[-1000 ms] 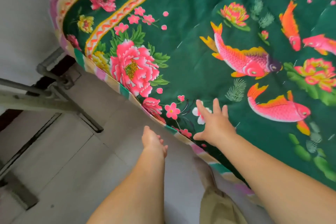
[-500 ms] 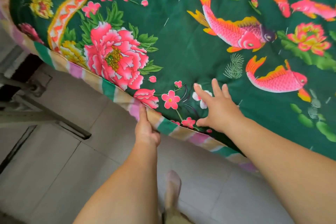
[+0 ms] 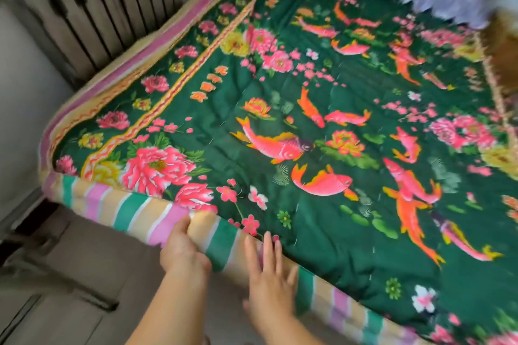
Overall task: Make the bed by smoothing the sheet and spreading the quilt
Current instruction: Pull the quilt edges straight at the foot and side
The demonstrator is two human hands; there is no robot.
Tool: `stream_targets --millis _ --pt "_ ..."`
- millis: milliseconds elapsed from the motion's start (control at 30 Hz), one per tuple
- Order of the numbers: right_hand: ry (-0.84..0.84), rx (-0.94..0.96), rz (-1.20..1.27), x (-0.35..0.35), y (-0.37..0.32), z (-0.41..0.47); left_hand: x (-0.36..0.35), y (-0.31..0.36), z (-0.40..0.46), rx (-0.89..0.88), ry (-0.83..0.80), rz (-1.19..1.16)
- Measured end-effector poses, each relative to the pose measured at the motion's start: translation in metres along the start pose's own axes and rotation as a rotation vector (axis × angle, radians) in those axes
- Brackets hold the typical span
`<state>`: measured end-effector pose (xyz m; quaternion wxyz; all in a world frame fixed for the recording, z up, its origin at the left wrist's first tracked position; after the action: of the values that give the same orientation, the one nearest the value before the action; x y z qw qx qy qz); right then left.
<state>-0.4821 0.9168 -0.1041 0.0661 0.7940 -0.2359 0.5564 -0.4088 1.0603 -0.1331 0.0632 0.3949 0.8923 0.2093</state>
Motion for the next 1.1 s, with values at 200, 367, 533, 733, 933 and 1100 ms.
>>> stream_targets --millis 200,367,533,733,933,1100 --pt "-0.072 0.014 -0.017 0.053 0.002 0.018 -0.003 0.03 -0.038 -0.082 -0.028 -0.085" --pt "-0.052 -0.014 0.049 0.065 -0.025 0.006 0.023 0.062 -0.051 -0.148 0.029 -0.096" --pt "-0.079 0.013 0.051 0.054 -0.061 0.002 0.048 0.092 -0.041 -0.205 0.053 -0.091" --pt "-0.171 -0.008 -0.008 0.029 -0.053 0.01 0.046 0.081 -0.025 -0.171 0.063 0.0" --pt "0.063 0.008 0.071 0.03 -0.088 0.026 0.029 0.065 -0.025 -0.132 0.018 0.013" --pt "-0.036 0.234 -0.011 0.044 -0.139 0.04 0.019 0.072 -0.018 -0.082 -0.044 0.029"
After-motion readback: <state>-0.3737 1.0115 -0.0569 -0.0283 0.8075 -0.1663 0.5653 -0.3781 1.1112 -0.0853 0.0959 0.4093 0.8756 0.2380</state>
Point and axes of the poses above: each hand's wrist, its own z-axis towards the middle knuckle, its own x-axis out of the back of the hand, y = z × x, the point moved 10 cm from there along z, towards the middle knuckle, and after that the axes turned 6 degrees about y, right-handed, at the moved point
